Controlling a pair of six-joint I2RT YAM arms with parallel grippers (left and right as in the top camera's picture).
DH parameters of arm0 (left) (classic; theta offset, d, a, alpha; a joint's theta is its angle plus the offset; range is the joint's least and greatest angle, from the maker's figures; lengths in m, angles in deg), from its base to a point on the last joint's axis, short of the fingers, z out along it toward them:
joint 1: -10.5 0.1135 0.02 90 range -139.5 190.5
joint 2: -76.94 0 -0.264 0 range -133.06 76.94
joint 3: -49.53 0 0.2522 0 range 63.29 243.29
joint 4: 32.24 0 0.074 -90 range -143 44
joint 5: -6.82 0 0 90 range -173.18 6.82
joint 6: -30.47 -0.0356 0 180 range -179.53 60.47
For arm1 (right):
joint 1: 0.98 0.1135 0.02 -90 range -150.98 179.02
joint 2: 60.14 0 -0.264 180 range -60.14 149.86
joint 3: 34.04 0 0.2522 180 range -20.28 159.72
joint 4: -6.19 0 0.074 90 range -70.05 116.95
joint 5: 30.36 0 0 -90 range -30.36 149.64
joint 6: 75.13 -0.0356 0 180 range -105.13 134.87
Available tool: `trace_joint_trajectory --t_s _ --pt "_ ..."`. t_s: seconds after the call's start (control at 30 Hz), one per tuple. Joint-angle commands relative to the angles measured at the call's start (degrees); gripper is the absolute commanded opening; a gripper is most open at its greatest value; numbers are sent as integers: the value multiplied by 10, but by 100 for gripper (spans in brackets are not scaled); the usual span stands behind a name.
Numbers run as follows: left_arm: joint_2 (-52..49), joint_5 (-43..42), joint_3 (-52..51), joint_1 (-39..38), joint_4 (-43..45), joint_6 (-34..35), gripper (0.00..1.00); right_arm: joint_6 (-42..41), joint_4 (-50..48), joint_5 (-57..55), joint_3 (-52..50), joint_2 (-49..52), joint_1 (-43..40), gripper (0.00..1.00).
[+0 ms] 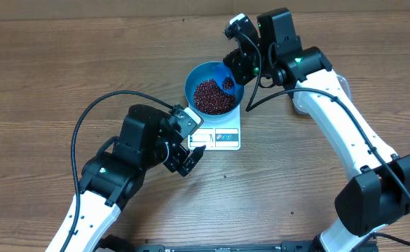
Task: Scoop item into bowl and weigh 150g on scale
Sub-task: 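Tip the scoop a little more to add final beans, right gripper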
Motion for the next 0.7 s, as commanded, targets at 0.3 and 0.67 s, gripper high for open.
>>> trace_joint_trajectory --t_s 0.3,0.67 --pt "7 -9 -3 3 0 -5 100 0 -9 -3 0 -3 5 4" --pt "7 -9 -3 2 0 -5 100 0 1 -5 -1 -3 5 4"
